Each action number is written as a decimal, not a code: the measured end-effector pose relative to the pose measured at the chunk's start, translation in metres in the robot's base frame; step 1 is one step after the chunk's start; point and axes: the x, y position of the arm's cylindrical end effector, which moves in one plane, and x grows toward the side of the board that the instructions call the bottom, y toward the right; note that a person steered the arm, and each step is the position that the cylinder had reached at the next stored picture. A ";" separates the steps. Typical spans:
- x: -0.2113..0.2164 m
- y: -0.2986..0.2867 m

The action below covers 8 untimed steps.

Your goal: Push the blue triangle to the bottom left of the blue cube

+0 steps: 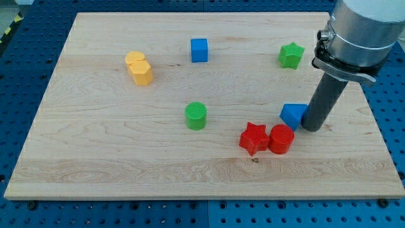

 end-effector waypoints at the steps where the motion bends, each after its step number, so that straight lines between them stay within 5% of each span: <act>1: 0.000 -0.019; 2: 0.000 -0.062; 6: -0.041 -0.055; 8: -0.097 -0.055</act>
